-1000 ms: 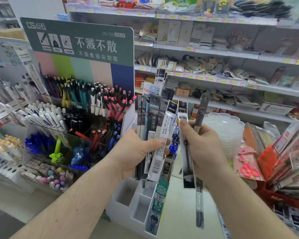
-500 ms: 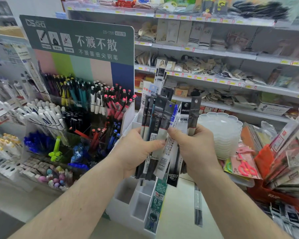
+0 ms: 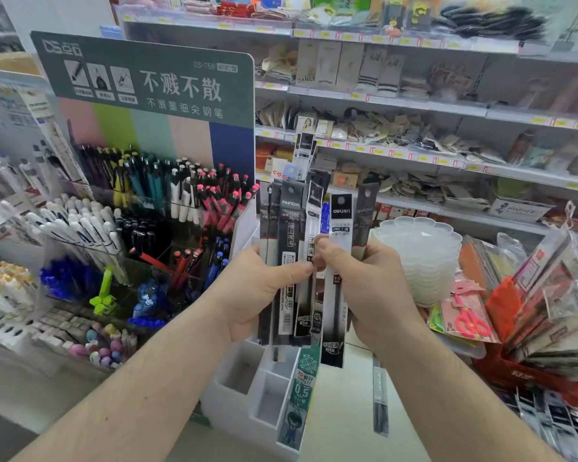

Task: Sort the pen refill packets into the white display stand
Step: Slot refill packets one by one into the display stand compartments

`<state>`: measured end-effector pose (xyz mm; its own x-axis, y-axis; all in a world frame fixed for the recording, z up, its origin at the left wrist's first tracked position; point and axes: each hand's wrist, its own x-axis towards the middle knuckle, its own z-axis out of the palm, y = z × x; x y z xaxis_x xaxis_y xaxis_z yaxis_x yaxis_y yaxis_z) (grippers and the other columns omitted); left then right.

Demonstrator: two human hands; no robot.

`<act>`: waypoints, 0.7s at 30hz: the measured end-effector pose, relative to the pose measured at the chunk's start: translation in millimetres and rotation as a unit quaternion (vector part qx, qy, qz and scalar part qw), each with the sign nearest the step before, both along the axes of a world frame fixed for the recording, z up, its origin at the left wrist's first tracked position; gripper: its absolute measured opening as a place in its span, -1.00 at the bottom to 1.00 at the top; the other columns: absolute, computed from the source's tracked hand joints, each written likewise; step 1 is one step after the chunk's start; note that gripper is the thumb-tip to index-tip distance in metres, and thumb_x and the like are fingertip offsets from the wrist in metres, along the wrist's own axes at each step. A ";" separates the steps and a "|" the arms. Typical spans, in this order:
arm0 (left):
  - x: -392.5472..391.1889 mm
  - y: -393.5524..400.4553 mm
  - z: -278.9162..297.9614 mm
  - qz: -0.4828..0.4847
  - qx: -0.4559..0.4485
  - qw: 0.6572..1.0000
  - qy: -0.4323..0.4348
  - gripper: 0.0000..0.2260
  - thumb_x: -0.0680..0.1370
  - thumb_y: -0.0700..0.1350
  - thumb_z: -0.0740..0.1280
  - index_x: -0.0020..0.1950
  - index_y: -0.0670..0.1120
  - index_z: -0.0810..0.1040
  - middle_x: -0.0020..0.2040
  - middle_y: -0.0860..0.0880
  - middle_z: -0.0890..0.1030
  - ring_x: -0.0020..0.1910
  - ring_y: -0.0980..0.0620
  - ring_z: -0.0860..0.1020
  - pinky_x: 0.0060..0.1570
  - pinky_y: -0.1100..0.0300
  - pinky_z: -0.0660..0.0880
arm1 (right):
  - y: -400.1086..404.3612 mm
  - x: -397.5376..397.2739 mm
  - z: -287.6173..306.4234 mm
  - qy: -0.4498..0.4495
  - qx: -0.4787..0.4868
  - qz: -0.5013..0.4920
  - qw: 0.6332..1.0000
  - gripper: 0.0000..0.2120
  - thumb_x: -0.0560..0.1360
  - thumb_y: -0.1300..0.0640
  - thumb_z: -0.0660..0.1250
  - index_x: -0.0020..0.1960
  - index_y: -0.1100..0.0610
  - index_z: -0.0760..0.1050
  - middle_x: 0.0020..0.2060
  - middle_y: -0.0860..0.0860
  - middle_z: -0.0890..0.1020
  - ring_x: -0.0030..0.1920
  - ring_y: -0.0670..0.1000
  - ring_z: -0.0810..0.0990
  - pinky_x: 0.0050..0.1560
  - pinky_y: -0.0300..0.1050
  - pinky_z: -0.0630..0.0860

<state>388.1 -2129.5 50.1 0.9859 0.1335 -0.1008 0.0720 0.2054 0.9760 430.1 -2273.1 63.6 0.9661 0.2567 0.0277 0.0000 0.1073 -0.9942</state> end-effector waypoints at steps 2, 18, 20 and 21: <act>0.1 1.6 -1.3 0.009 -0.011 1.000 0.012 -0.78 0.53 -0.35 0.34 0.17 -0.22 0.61 0.03 -0.20 0.71 0.05 -0.19 0.68 0.07 -0.12 0.61 | -3.5 0.1 2.4 0.032 0.032 0.013 0.999 -0.77 0.58 0.08 0.36 -0.10 0.25 0.63 -0.32 0.12 0.69 -0.30 0.10 0.70 -0.30 0.05 0.66; 4.3 0.1 -9.3 0.011 0.046 0.999 0.020 -0.49 0.37 -0.19 0.55 0.27 -0.22 0.49 0.06 -0.19 0.70 0.08 -0.17 0.67 0.18 -0.17 0.55 | 28.8 7.9 -19.3 -0.076 0.017 -0.167 0.983 -0.56 0.60 -0.09 0.30 -0.42 0.01 0.35 -0.48 -0.06 0.38 -0.36 0.05 0.38 -0.31 0.15 0.42; 4.3 0.2 -9.0 0.008 0.041 0.999 0.017 -0.49 0.37 -0.21 0.54 0.28 -0.24 0.49 0.07 -0.20 0.70 0.07 -0.17 0.67 0.16 -0.15 0.56 | 29.9 9.5 -24.0 -0.071 0.020 -0.156 0.985 -0.54 0.60 -0.08 0.30 -0.44 0.00 0.33 -0.50 -0.10 0.34 -0.37 0.04 0.35 -0.32 0.07 0.35; 4.2 -0.1 -8.4 0.008 0.038 0.999 0.016 -0.50 0.38 -0.21 0.53 0.28 -0.25 0.49 0.07 -0.20 0.70 0.07 -0.17 0.67 0.16 -0.14 0.57 | 29.4 8.5 -23.8 -0.070 0.024 -0.142 0.987 -0.55 0.58 -0.10 0.30 -0.43 0.01 0.32 -0.50 -0.10 0.34 -0.37 0.03 0.34 -0.31 0.02 0.33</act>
<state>392.2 -2129.6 41.7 0.9799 0.1579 -0.1216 0.1011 0.1321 0.9861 438.6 -2243.7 39.9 0.9847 -0.0287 0.1718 0.1741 0.1293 -0.9762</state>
